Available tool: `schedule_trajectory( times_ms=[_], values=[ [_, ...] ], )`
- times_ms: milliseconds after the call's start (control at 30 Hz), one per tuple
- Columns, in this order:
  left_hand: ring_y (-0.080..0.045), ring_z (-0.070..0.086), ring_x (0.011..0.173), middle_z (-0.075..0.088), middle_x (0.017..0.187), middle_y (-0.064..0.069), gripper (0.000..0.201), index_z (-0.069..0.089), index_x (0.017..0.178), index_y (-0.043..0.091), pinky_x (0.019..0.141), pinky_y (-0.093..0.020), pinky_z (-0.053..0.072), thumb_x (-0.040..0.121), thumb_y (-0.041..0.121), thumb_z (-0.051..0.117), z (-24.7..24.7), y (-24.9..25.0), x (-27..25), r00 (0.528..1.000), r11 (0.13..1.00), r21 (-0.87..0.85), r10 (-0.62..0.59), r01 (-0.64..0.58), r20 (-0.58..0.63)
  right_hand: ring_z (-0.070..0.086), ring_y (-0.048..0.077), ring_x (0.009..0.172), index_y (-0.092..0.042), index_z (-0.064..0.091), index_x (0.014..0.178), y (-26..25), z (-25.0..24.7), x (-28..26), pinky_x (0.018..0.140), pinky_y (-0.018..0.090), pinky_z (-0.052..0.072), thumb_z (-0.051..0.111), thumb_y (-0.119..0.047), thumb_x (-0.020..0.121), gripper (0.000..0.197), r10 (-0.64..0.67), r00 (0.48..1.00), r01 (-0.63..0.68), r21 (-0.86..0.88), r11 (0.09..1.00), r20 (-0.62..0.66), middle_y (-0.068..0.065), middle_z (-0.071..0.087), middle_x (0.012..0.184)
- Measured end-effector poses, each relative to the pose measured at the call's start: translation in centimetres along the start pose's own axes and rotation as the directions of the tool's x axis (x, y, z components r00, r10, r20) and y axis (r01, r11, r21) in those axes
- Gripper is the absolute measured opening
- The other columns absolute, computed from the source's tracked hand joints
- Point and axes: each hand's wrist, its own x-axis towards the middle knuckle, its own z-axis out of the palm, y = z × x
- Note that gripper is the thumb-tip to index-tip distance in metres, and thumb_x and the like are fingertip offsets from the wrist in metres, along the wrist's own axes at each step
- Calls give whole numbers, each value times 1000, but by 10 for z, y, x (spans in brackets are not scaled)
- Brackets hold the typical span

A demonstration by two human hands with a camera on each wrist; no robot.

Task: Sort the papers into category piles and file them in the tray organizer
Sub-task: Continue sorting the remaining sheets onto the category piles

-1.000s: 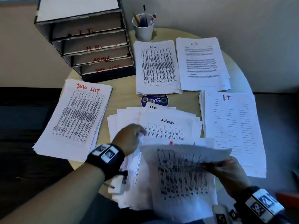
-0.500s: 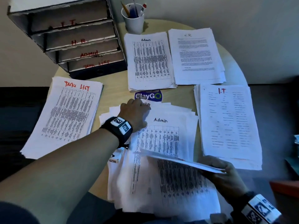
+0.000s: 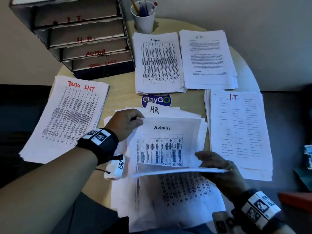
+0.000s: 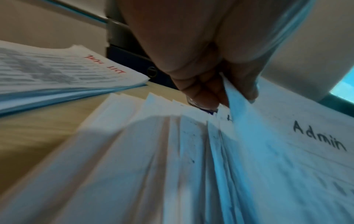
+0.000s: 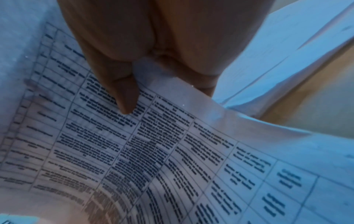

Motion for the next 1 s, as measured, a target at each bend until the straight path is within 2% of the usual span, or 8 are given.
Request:
schedule_trajectory(
  times_ms=[133, 233, 333, 500, 633, 733, 900, 1000],
  values=[
    [-17, 58, 80, 67, 83, 2, 5, 71, 87, 15, 73, -28, 46, 92, 18, 69, -11, -10, -13, 999, 997, -76, -23, 21, -36, 64, 12, 110, -10, 75, 77, -13, 6, 39, 89, 25, 53, 88, -21, 65, 21, -61, 998, 60, -86, 995, -10, -2, 67, 122],
    [-12, 53, 73, 62, 76, 5, 11, 68, 81, 18, 66, -25, 43, 91, 18, 70, -14, -14, -19, 999, 993, -114, -25, 22, -22, 65, 12, 108, -15, 74, 73, -9, 13, 56, 92, 30, 54, 81, 9, 67, 26, -29, 999, 23, -122, 992, -45, 8, 66, 123],
    [-12, 50, 67, 58, 70, 6, 13, 66, 77, 18, 64, -26, 42, 89, 19, 73, -15, -18, -24, 1000, 989, -145, -24, 24, 0, 70, 20, 85, -7, 73, 80, -20, 24, 73, 76, 33, 59, 79, 8, 71, 19, 12, 994, -33, -195, 980, -106, 12, 74, 95],
    [-15, 52, 65, 61, 68, 4, 15, 65, 73, 15, 63, -31, 45, 75, 27, 75, -17, -24, -25, 999, 969, -243, -47, 46, 1, 65, 5, 63, -28, 67, 65, -30, 33, 78, 67, 26, 54, 79, -5, 75, 28, 64, 987, -97, -228, 969, -149, -16, 70, 61],
    [-15, 50, 61, 57, 65, -3, 16, 62, 79, 5, 64, -33, 49, 91, 12, 70, -20, -25, -25, 993, 943, -318, -115, 99, -33, 65, 22, 65, -24, 72, 65, -33, 28, 56, 62, 37, 51, 81, 1, 70, 27, -74, 994, 85, -163, 983, 76, 1, 71, 67],
    [-20, 56, 66, 62, 68, -8, 17, 67, 79, 16, 70, -42, 55, 90, 3, 67, -22, -29, -27, 987, 924, -356, -159, 139, -27, 63, 19, 67, -21, 71, 79, -32, 16, 33, 62, 28, 49, 82, -12, 64, 21, -87, 982, 90, -12, 996, 168, 11, 68, 74],
    [-14, 57, 66, 64, 67, 0, 18, 69, 83, 9, 69, -29, 53, 89, -7, 63, -29, 0, -51, 996, 922, -378, -54, 78, 75, 68, 20, 76, -26, 40, 141, -14, 7, 27, 84, 34, 54, 91, -54, 48, 109, 11, 999, -11, -20, 1000, 37, 19, 67, 85],
    [-7, 59, 66, 65, 68, 5, 18, 69, 83, 14, 69, -19, 51, 90, -2, 66, -31, 23, -72, 980, 954, -300, 43, 18, 193, 68, 13, 92, -17, 57, 134, 2, 6, 35, 90, 41, 54, 91, -36, 60, 84, 74, 997, -74, -96, 993, -3, 9, 70, 98]
  ],
)
